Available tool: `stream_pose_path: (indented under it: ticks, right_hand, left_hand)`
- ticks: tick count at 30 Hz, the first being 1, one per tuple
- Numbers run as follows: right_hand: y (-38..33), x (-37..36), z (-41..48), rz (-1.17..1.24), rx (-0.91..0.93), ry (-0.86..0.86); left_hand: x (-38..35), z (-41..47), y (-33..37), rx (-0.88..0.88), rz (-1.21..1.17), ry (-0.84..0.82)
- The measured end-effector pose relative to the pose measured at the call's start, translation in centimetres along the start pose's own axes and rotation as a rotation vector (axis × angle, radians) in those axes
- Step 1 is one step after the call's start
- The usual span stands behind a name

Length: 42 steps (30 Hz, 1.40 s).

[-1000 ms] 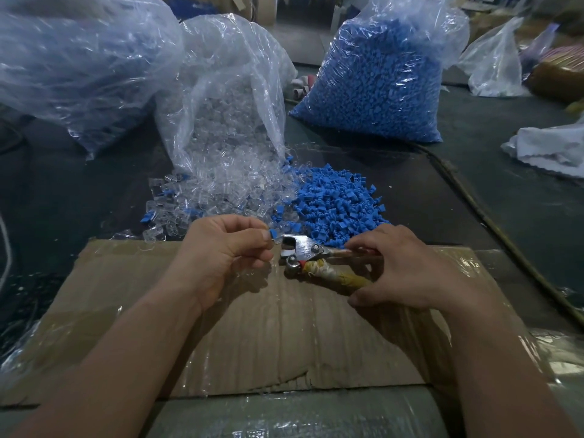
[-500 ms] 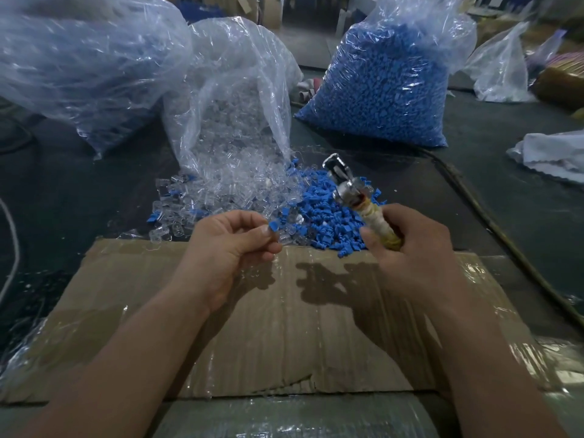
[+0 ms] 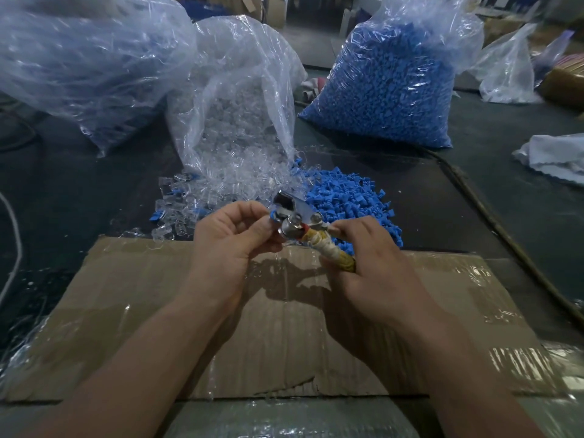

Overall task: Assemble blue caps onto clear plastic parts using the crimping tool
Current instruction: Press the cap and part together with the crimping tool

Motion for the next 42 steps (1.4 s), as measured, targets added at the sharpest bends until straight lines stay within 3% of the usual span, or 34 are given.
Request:
stream_pose_path:
  ticks: [27, 32, 34, 37, 42]
  right_hand:
    - [-0.4, -1.4, 0.4, 0.057, -0.004, -0.049]
    - [0.7, -1.3, 0.2, 0.086, -0.055, -0.017]
    - [1.4, -1.0, 0.0, 0.099, -0.093, -0.006]
    - [2.7, -0.5, -0.3, 0.053, -0.147, -0.013]
    - [3.4, -1.0, -0.4, -0.073, -0.146, -0.149]
  left_hand:
    - [0.5, -0.6, -0.1, 0.024, 0.047, 0.113]
    - [1.3, 0.1, 0.2, 0.106, 0.219, 0.098]
    - [1.7, 0.5, 0.2, 0.214, 0.377, 0.025]
    - [0.6, -0.1, -0.4, 0.335, 0.72, -0.217]
    - [-0.7, -1.6, -2.5, 0.433, 1.006, -0.495]
Point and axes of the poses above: each hand's wrist, its own z-axis towards the middle knuckle, its own x-axis out of the back of the hand, y = z × x, the point moved 8 cm from there along z, towards the middle knuckle, and after that the axes turned 15 degrees about x, right-handed, at the moved point
